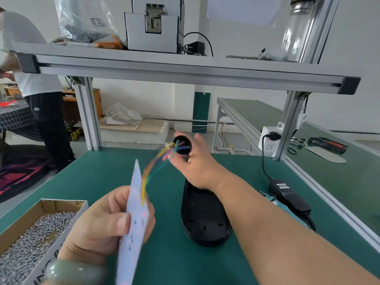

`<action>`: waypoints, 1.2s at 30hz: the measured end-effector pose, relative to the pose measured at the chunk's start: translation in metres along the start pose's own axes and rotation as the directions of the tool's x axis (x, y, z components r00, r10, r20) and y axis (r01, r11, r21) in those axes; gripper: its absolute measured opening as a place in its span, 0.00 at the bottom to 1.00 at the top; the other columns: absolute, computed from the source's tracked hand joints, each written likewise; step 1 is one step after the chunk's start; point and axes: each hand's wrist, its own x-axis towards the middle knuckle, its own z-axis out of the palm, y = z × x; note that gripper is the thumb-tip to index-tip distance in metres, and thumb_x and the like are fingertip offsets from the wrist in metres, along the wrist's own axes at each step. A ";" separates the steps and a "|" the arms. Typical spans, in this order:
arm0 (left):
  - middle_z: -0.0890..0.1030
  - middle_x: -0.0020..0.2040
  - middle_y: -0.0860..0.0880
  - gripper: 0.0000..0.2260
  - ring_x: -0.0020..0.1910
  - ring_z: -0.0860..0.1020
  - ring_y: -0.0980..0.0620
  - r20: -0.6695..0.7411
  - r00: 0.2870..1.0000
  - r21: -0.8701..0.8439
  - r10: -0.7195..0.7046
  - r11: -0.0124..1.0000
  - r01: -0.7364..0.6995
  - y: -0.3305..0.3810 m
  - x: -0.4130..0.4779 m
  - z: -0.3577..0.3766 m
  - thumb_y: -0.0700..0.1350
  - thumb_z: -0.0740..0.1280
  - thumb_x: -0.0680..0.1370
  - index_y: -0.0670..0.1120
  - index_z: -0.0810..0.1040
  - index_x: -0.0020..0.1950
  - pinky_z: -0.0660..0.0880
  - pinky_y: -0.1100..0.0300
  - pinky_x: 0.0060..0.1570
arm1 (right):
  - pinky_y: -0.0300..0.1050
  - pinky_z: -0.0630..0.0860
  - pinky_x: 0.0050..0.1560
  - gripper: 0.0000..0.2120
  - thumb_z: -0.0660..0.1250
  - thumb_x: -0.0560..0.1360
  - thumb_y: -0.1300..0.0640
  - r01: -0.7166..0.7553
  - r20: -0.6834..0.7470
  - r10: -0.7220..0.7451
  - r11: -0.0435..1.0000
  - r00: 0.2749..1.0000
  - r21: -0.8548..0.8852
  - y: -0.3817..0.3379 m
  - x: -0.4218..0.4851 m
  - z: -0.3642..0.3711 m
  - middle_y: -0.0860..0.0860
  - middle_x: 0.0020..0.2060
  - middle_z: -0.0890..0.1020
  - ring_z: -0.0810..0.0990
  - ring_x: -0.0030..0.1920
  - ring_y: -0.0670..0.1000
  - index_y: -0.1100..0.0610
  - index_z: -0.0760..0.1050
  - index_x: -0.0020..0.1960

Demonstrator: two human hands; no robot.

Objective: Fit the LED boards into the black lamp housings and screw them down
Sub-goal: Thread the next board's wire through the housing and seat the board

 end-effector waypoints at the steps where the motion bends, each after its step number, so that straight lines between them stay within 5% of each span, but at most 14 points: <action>1: 0.76 0.37 0.43 0.04 0.33 0.70 0.48 -0.094 0.995 -0.026 0.018 0.999 -0.020 0.005 -0.002 -0.001 0.34 0.64 0.78 0.34 0.73 0.51 0.67 0.58 0.34 | 0.52 0.69 0.62 0.10 0.59 0.82 0.53 -0.016 0.048 0.014 0.999 0.999 0.044 -0.001 -0.006 0.004 0.43 0.44 0.76 0.75 0.56 0.53 0.50 0.79 0.48; 3: 0.78 0.40 0.37 0.07 0.36 0.73 0.45 -0.312 0.950 -0.084 0.017 0.995 -0.045 0.009 0.002 -0.005 0.31 0.57 0.80 0.31 0.74 0.52 0.70 0.55 0.37 | 0.46 0.74 0.49 0.16 0.55 0.83 0.48 -0.174 0.063 0.164 0.963 0.984 0.208 0.001 -0.016 0.006 0.46 0.30 0.79 0.80 0.42 0.50 0.52 0.77 0.44; 5: 0.84 0.39 0.41 0.17 0.35 0.82 0.47 -0.410 0.912 -0.184 -0.008 0.980 -0.075 -0.013 0.006 -0.021 0.34 0.54 0.81 0.40 0.83 0.47 0.79 0.57 0.35 | 0.46 0.76 0.47 0.17 0.54 0.82 0.46 -0.291 0.000 0.317 0.871 0.948 0.395 0.000 -0.020 -0.001 0.46 0.24 0.79 0.82 0.38 0.50 0.52 0.75 0.42; 7: 0.85 0.39 0.47 0.14 0.34 0.83 0.52 -0.569 0.816 0.069 0.099 0.995 -0.073 -0.024 0.009 -0.029 0.39 0.60 0.75 0.47 0.86 0.42 0.80 0.58 0.32 | 0.47 0.76 0.43 0.15 0.57 0.82 0.48 -0.377 0.013 0.473 0.685 0.881 0.624 -0.008 -0.018 -0.012 0.45 0.19 0.72 0.80 0.28 0.47 0.54 0.73 0.41; 12: 0.85 0.41 0.46 0.12 0.35 0.84 0.51 -0.506 0.863 0.085 -0.007 0.995 0.058 -0.042 0.016 -0.026 0.40 0.63 0.69 0.47 0.86 0.43 0.80 0.56 0.34 | 0.52 0.79 0.35 0.10 0.61 0.81 0.54 -0.489 0.262 0.535 0.342 0.803 0.802 -0.039 -0.018 -0.033 0.47 0.17 0.67 0.72 0.21 0.47 0.56 0.70 0.42; 20: 0.85 0.44 0.43 0.10 0.40 0.84 0.49 -0.500 0.864 0.246 -0.066 0.945 0.214 -0.035 0.003 -0.044 0.37 0.65 0.71 0.44 0.86 0.44 0.81 0.58 0.40 | 0.54 0.79 0.25 0.17 0.53 0.84 0.50 -0.418 0.362 0.517 -0.007 0.776 0.908 -0.043 -0.018 -0.051 0.50 0.21 0.66 0.73 0.20 0.49 0.60 0.68 0.41; 22: 0.85 0.45 0.44 0.06 0.42 0.83 0.50 -0.525 0.851 0.354 -0.025 0.903 0.244 -0.035 0.004 -0.045 0.45 0.75 0.68 0.46 0.86 0.43 0.80 0.62 0.42 | 0.52 0.77 0.21 0.19 0.52 0.84 0.51 -0.346 0.331 0.523 -0.072 0.785 0.935 -0.042 -0.016 -0.054 0.51 0.23 0.68 0.74 0.19 0.49 0.62 0.67 0.39; 24: 0.86 0.45 0.44 0.20 0.41 0.83 0.53 -0.567 0.823 0.450 0.028 0.848 0.281 -0.038 0.005 -0.049 0.56 0.81 0.56 0.48 0.86 0.42 0.79 0.65 0.41 | 0.51 0.80 0.25 0.22 0.53 0.83 0.48 -0.230 0.268 0.519 -0.138 0.811 0.963 -0.038 -0.016 -0.056 0.55 0.24 0.74 0.78 0.24 0.52 0.64 0.68 0.41; 27: 0.86 0.46 0.43 0.20 0.40 0.84 0.53 -0.614 0.781 0.470 0.112 0.847 0.248 -0.043 0.009 -0.052 0.58 0.80 0.55 0.49 0.86 0.41 0.79 0.64 0.37 | 0.53 0.81 0.45 0.32 0.53 0.79 0.35 -0.216 0.173 0.551 0.014 0.817 0.976 -0.019 -0.030 -0.055 0.60 0.40 0.82 0.83 0.43 0.57 0.66 0.70 0.56; 29: 0.85 0.48 0.43 0.16 0.41 0.84 0.52 -0.628 0.767 0.447 0.131 0.868 0.218 -0.043 0.010 -0.054 0.55 0.78 0.59 0.49 0.86 0.42 0.80 0.63 0.37 | 0.53 0.77 0.50 0.30 0.52 0.79 0.36 -0.401 0.005 0.638 0.478 0.770 0.781 0.001 -0.053 -0.042 0.60 0.43 0.80 0.80 0.44 0.58 0.64 0.73 0.54; 30: 0.85 0.48 0.44 0.16 0.41 0.84 0.51 -0.630 0.765 0.432 0.132 0.878 0.205 -0.043 0.010 -0.055 0.54 0.78 0.60 0.49 0.86 0.44 0.80 0.62 0.37 | 0.52 0.75 0.45 0.27 0.52 0.79 0.39 -0.510 -0.091 0.627 0.702 0.773 0.497 0.012 -0.066 -0.032 0.61 0.39 0.77 0.76 0.41 0.60 0.63 0.73 0.48; 31: 0.85 0.48 0.45 0.16 0.41 0.84 0.51 -0.635 0.762 0.420 0.129 0.885 0.200 -0.044 0.010 -0.056 0.53 0.77 0.61 0.48 0.85 0.45 0.80 0.62 0.37 | 0.48 0.71 0.40 0.21 0.53 0.79 0.41 -0.568 -0.142 0.592 0.804 0.794 0.176 0.025 -0.077 -0.022 0.58 0.38 0.74 0.73 0.39 0.59 0.58 0.70 0.42; 33: 0.85 0.48 0.45 0.13 0.41 0.84 0.50 -0.661 0.737 0.416 0.141 0.886 0.204 -0.047 0.011 -0.054 0.49 0.73 0.65 0.46 0.83 0.47 0.80 0.59 0.36 | 0.45 0.68 0.42 0.15 0.57 0.79 0.43 -0.627 -0.126 0.615 0.746 0.778 -0.224 0.042 -0.095 -0.002 0.56 0.48 0.74 0.75 0.48 0.57 0.54 0.72 0.50; 36: 0.86 0.47 0.47 0.10 0.41 0.84 0.50 -0.701 0.683 0.441 0.207 0.878 0.186 -0.051 0.015 -0.049 0.48 0.69 0.69 0.48 0.81 0.48 0.79 0.51 0.41 | 0.45 0.70 0.44 0.16 0.60 0.79 0.44 -0.653 -0.126 0.675 0.624 0.727 -0.430 0.055 -0.103 0.016 0.53 0.56 0.76 0.78 0.55 0.56 0.55 0.70 0.58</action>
